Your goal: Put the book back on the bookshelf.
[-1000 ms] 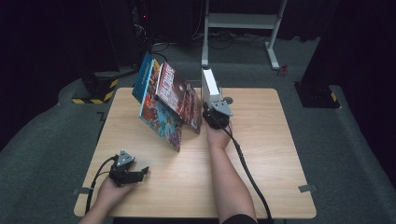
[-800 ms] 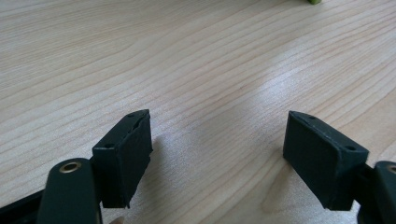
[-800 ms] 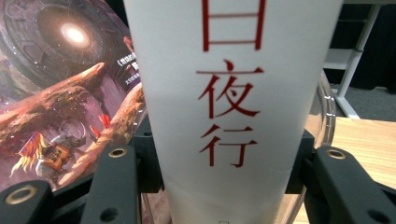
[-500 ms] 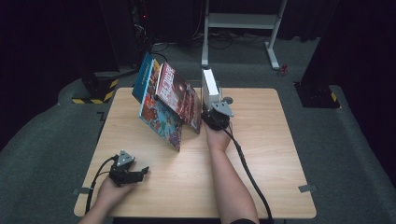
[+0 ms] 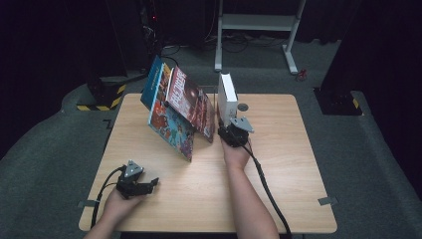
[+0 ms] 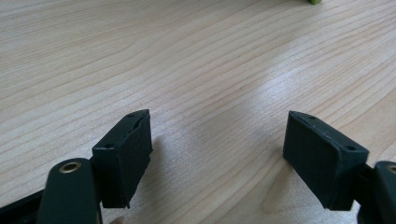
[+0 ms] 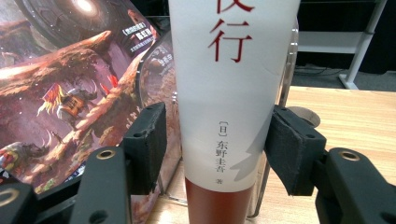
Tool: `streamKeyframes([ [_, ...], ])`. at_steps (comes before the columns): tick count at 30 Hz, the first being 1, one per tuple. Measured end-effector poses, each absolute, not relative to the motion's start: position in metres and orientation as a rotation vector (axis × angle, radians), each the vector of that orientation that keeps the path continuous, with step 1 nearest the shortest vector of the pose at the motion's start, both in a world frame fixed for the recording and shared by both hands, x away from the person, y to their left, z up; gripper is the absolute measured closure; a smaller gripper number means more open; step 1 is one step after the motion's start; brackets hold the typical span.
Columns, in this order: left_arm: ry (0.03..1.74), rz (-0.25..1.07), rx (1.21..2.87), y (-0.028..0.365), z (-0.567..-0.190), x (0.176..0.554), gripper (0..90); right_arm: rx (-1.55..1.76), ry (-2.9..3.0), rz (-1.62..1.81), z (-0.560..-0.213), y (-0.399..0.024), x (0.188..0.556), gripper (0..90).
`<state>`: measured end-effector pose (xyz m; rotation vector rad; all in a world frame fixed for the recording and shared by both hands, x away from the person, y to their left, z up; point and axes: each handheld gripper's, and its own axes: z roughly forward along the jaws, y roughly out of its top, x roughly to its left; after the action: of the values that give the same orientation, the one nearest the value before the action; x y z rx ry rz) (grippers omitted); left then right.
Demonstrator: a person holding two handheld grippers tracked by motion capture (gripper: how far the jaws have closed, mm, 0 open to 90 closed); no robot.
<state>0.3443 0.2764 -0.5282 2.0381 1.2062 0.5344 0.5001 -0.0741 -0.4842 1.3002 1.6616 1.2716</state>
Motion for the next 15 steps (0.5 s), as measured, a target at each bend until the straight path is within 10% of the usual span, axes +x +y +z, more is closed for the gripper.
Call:
streamKeyframes([
  [15, 1.205, 0.533, 2.039, 0.2765, -0.5282, 0.3444, 23.9, 1.307, 1.649, 1.256, -0.485, -0.0732, 0.4993, 42.5],
])
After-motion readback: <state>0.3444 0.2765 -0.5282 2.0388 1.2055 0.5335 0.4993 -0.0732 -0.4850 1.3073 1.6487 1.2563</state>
